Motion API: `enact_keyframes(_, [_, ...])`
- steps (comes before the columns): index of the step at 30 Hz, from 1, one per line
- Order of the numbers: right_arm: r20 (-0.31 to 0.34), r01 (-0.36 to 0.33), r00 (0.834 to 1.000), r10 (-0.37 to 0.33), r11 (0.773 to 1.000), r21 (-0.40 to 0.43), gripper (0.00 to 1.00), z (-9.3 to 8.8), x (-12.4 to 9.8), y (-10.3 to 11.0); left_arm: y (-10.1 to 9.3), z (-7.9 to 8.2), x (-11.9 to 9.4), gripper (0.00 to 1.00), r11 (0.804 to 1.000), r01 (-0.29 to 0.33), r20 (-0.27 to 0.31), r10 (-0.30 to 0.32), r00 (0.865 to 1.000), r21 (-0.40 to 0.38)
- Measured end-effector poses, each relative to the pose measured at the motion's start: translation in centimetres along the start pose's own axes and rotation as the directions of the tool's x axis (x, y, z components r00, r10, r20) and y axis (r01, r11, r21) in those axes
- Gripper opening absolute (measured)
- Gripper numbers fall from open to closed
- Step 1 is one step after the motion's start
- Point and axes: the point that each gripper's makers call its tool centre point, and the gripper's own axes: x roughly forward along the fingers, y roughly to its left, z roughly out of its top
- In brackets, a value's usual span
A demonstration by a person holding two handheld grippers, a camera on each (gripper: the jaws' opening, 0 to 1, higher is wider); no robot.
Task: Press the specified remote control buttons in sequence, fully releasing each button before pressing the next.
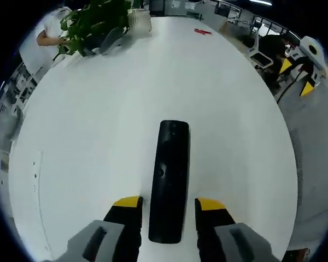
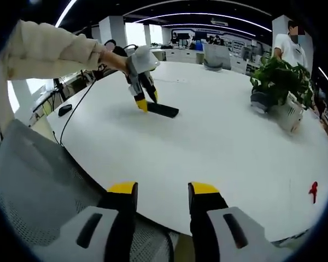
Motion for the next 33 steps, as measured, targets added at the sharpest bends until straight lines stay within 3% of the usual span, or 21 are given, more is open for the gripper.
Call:
enact_keyframes(16, [0.014,0.007,1.000,-0.007,1.000,0.012,0.39,0.18,-0.15,-0.02,0.14,-0.86,-0.24,0.25,0.999,-0.033,-0.030,0.034,0.999,0.017])
enact_keyframes(33, [0.026,0.014,1.000,-0.014,1.000,0.017,0.38,0.39,-0.25,-0.17,-0.82,-0.93,-0.30,0.24,0.998,-0.049,-0.006,0.049,0.999,-0.041])
